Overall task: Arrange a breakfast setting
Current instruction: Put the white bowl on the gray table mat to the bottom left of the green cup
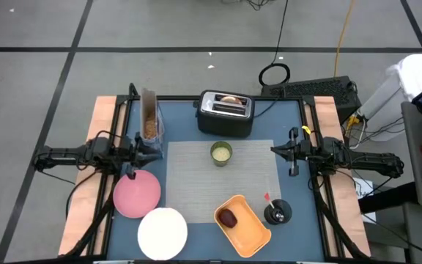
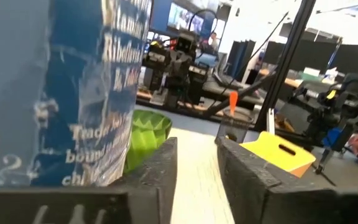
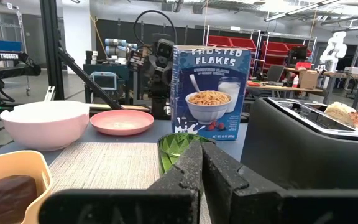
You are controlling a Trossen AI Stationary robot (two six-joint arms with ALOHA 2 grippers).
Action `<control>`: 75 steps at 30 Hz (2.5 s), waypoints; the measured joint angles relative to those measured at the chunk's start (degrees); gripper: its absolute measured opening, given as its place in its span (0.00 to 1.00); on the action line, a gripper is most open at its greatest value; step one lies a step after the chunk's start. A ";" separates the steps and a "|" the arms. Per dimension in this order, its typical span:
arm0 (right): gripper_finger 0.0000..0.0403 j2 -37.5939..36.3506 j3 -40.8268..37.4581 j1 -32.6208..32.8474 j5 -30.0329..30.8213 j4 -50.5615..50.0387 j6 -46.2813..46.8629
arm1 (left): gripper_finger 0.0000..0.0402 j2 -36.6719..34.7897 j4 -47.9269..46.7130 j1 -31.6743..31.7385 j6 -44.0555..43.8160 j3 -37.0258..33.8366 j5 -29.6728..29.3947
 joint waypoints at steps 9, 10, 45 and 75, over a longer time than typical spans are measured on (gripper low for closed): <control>0.00 0.01 -0.01 0.02 0.01 -0.01 0.00 | 0.54 0.00 0.70 -0.02 0.76 0.02 -0.01; 0.00 0.00 -0.01 0.00 0.00 -0.01 0.00 | 0.56 0.00 0.70 -0.01 0.79 0.02 -0.01; 0.00 0.01 0.00 0.02 0.02 0.01 0.00 | 0.58 -0.02 -27.94 0.00 -4.89 14.48 0.89; 0.00 0.01 0.00 0.02 0.02 0.02 0.00 | 0.58 17.30 3.21 -11.53 -26.20 18.27 13.08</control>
